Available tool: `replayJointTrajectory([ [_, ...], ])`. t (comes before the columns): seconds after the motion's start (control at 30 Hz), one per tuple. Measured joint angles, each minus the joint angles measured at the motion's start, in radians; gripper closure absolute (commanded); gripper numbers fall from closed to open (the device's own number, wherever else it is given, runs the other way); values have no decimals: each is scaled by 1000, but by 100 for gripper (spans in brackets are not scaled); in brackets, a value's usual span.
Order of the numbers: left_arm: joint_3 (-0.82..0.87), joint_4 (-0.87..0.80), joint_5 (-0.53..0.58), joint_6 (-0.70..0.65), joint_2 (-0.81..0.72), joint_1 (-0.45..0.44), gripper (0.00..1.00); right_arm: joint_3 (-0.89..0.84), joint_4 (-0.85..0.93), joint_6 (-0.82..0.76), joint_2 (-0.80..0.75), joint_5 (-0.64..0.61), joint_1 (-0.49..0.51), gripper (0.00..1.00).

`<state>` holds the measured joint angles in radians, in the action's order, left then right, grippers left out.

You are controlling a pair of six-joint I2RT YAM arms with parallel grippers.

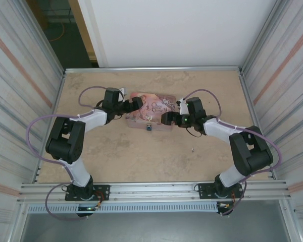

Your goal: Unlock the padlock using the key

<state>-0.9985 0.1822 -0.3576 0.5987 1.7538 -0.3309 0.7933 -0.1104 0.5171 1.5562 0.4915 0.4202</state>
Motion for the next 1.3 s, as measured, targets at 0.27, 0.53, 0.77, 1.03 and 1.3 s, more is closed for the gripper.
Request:
replayJointTrajectory([
  [0.27,-14,-24,-41,-14,0,16,1,0,35,-3,-31,-77,13,1],
  [0.53,5,-89,-35,-57,-131,43,1,5,174,-38,-187,-204,11,1],
  [0.77,120,-135,-14,-81,-399,54,1,54,441,-42,-307,-316,-12,1],
  [1.03,308,-206,11,-74,-661,17,1,76,721,-27,-350,-345,-69,6],
  [1.3,476,-232,53,5,-817,-74,1,52,836,-27,-295,-339,-82,22],
])
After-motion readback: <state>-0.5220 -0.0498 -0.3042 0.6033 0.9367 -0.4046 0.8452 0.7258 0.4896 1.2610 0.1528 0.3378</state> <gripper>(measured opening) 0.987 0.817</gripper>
